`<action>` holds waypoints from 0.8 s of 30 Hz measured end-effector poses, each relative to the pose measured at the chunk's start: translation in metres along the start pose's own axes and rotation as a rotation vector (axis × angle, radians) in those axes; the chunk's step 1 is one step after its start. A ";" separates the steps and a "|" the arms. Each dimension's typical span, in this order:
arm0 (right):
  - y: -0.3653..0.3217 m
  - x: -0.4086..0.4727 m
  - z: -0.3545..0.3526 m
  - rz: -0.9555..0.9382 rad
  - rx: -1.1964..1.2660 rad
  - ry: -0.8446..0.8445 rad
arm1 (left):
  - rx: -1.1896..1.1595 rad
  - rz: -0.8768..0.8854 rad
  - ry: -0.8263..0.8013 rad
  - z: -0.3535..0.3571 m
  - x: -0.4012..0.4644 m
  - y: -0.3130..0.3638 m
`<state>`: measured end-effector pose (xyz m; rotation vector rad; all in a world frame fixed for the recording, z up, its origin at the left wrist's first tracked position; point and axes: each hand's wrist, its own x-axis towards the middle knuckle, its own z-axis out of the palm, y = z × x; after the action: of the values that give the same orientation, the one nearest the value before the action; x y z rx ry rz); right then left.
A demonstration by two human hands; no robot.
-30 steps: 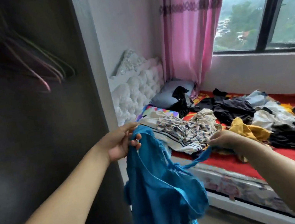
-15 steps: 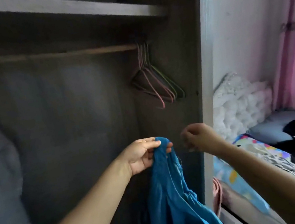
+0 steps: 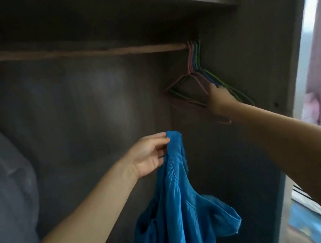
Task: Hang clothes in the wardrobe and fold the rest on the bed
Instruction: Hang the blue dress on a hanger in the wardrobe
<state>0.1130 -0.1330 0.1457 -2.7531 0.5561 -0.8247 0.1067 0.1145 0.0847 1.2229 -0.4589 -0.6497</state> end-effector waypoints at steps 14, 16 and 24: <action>-0.015 -0.017 0.072 0.069 0.498 0.383 | 0.015 0.033 0.039 -0.072 0.013 0.019; -0.004 -0.048 0.103 0.089 0.625 0.379 | 0.017 0.030 0.050 -0.073 0.010 0.019; 0.002 -0.087 0.107 0.284 1.191 0.162 | 0.084 -0.102 0.248 -0.078 0.015 0.005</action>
<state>0.1053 -0.0884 0.0153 -1.5013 0.2980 -0.8942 0.1691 0.1603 0.0668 1.3927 -0.2195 -0.5601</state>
